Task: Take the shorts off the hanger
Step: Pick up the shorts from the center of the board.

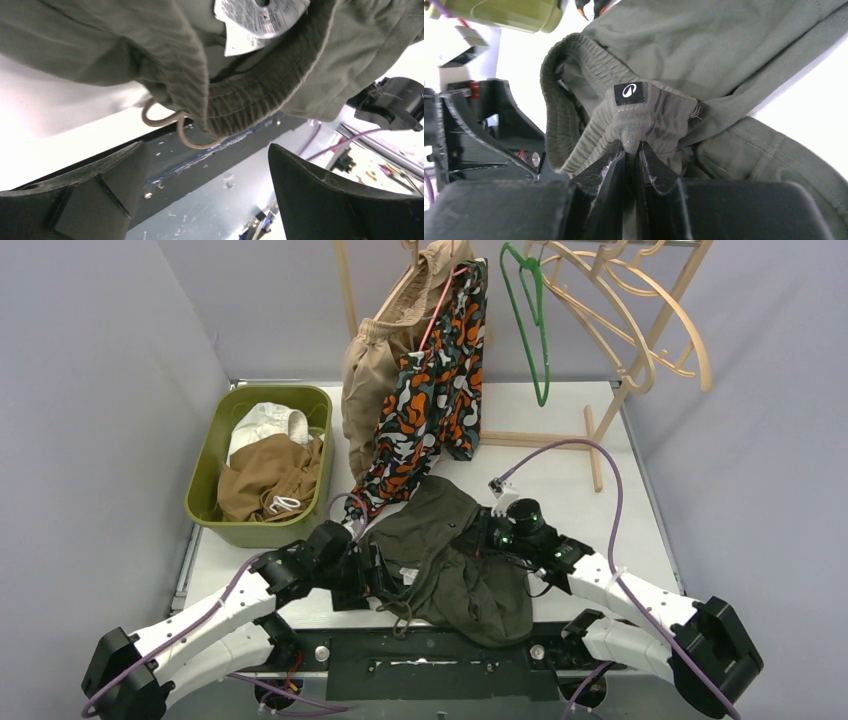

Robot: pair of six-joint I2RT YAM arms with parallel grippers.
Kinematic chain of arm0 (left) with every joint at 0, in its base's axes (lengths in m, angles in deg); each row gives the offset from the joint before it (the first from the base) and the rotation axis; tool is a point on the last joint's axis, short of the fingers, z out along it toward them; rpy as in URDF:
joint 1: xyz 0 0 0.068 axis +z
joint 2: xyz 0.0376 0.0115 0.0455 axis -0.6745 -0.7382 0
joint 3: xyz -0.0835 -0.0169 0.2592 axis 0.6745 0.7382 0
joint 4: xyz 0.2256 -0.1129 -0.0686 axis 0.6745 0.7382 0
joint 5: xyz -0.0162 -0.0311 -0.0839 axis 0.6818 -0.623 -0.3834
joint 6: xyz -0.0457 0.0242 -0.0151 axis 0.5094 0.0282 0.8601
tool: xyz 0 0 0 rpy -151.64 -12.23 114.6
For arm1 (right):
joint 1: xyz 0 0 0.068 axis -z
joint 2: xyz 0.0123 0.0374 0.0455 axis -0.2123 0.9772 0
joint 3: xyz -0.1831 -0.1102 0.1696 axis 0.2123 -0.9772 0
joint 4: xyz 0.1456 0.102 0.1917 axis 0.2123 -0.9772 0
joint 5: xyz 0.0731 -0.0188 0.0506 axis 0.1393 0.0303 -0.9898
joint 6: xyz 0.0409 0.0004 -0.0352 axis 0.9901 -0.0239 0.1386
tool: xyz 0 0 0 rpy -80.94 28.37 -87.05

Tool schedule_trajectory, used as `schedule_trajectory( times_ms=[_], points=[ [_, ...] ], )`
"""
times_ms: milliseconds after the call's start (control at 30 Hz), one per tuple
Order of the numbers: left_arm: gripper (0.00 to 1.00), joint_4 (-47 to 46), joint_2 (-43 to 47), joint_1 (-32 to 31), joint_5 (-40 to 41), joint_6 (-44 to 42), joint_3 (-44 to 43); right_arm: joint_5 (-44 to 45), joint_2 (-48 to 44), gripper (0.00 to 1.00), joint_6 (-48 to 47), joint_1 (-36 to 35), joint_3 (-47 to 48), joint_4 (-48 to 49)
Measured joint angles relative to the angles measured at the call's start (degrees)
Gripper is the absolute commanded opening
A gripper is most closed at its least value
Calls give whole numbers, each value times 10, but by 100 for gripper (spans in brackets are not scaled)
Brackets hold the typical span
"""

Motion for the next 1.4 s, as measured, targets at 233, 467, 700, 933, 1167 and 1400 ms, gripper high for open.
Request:
schedule_trajectory(
  times_ms=[233,467,700,933,1167,1400],
  points=[
    [89,-197,-18,-84,-4,139,77,-56,-84,4,-7,-30,-68,44],
    [90,-346,-52,-100,94,274,118,-127,-97,2,-22,-101,-75,63],
    [90,-405,-23,-101,204,367,160,-151,-40,0,-38,-218,-75,72],
    [90,-402,-44,-100,223,376,163,-152,28,1,-57,-284,-64,81],
    [62,-367,-118,-100,213,311,115,-153,70,6,-70,-299,-35,84],
    [21,-342,-145,-99,198,225,76,-112,56,24,-90,-307,-4,34]
  ],
)
